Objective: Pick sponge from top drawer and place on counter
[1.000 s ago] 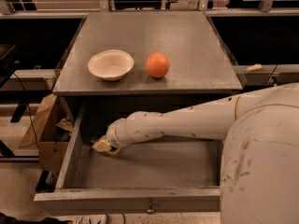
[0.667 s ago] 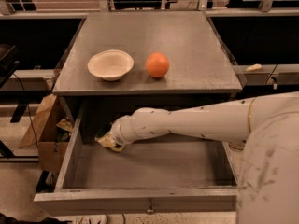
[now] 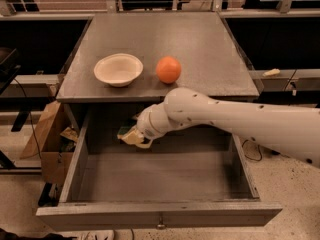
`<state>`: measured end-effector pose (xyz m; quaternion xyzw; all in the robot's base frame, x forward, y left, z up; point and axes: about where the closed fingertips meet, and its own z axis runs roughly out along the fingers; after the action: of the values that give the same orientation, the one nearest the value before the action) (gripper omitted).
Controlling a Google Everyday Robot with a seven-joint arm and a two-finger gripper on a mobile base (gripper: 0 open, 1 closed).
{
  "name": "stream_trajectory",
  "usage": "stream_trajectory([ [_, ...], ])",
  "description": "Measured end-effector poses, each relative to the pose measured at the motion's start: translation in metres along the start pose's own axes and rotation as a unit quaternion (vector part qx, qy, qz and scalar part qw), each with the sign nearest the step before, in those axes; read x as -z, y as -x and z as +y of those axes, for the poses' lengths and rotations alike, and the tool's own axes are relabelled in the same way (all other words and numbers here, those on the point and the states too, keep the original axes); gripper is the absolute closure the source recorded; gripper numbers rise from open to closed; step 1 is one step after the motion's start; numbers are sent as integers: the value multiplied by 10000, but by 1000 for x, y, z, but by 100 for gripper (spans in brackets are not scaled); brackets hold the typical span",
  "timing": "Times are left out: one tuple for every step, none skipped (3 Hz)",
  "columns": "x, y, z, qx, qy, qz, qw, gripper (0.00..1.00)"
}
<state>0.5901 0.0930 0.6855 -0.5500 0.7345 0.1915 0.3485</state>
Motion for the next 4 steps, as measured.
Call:
stream_trajectory([
  [49, -12, 6, 158, 330, 650, 9972, 100],
  [85, -17, 14, 193, 403, 1033, 9936, 100],
  [120, 6, 16, 478, 354, 1143, 9917, 100],
  [138, 58, 19, 1027, 376, 1047, 9885, 100],
])
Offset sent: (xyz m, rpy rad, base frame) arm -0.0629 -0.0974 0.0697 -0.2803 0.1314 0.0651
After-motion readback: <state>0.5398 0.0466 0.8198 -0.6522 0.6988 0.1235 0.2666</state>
